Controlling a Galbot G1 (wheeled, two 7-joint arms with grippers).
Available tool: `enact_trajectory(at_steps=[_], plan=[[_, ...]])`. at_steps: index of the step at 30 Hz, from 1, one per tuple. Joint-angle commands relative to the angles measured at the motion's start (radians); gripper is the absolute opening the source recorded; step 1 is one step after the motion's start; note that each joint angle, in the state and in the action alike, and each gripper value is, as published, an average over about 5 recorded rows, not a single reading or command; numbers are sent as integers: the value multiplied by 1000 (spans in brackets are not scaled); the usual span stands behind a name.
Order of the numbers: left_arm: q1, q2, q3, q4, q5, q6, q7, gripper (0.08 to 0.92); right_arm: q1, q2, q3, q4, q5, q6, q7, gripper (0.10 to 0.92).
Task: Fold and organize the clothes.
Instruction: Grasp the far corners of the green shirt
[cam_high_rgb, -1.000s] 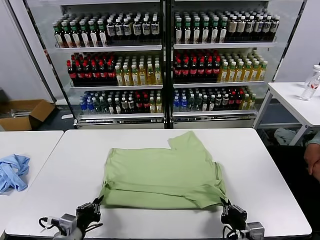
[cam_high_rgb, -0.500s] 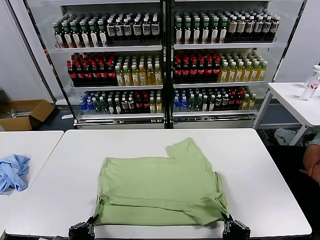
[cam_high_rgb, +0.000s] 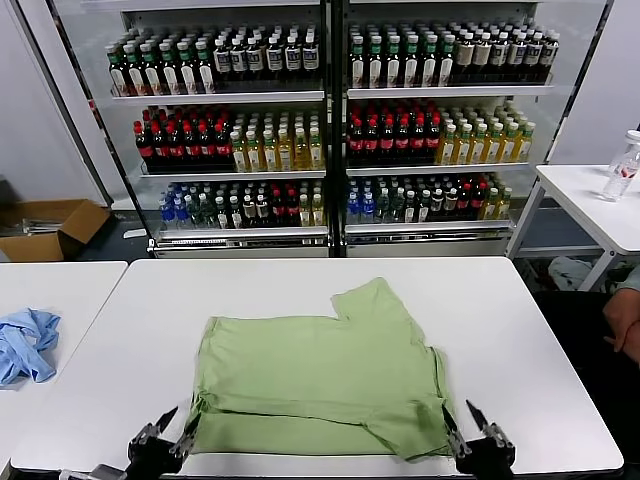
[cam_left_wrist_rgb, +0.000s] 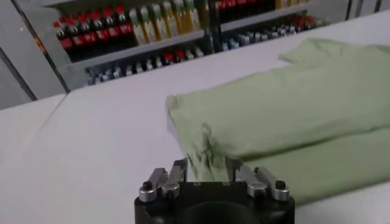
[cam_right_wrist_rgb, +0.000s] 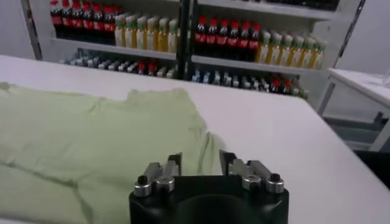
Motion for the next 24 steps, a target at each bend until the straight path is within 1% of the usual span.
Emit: enact_trajectory(at_steps=[1, 4, 6, 8, 10, 13, 18, 24], plan=[[-187, 12, 25, 45, -45, -29, -5, 599, 334, -38, 1, -83, 139, -128, 45, 672], [-285, 35, 62, 144, -60, -43, -7, 686, 496, -42, -80, -171, 155, -168, 60, 757], [-348, 52, 81, 207, -75, -33, -2, 737, 592, -36, -139, -237, 155, -180, 62, 797], [-403, 66, 98, 253, -82, -17, 8, 786, 676, -25, -196, -302, 154, -186, 62, 814], [-460, 80, 116, 299, -87, -2, 18, 812, 753, -11, -251, -372, 153, -186, 65, 821], [-543, 104, 147, 372, -102, 9, 31, 821, 864, 9, -315, -486, 150, -186, 76, 822], [-670, 138, 206, 531, -109, 5, 79, 823, 1040, 49, -388, -679, 148, -186, 77, 823], [-810, 149, 271, 692, -175, 30, 108, 822, 1184, 118, -445, -893, 146, -185, 50, 823]])
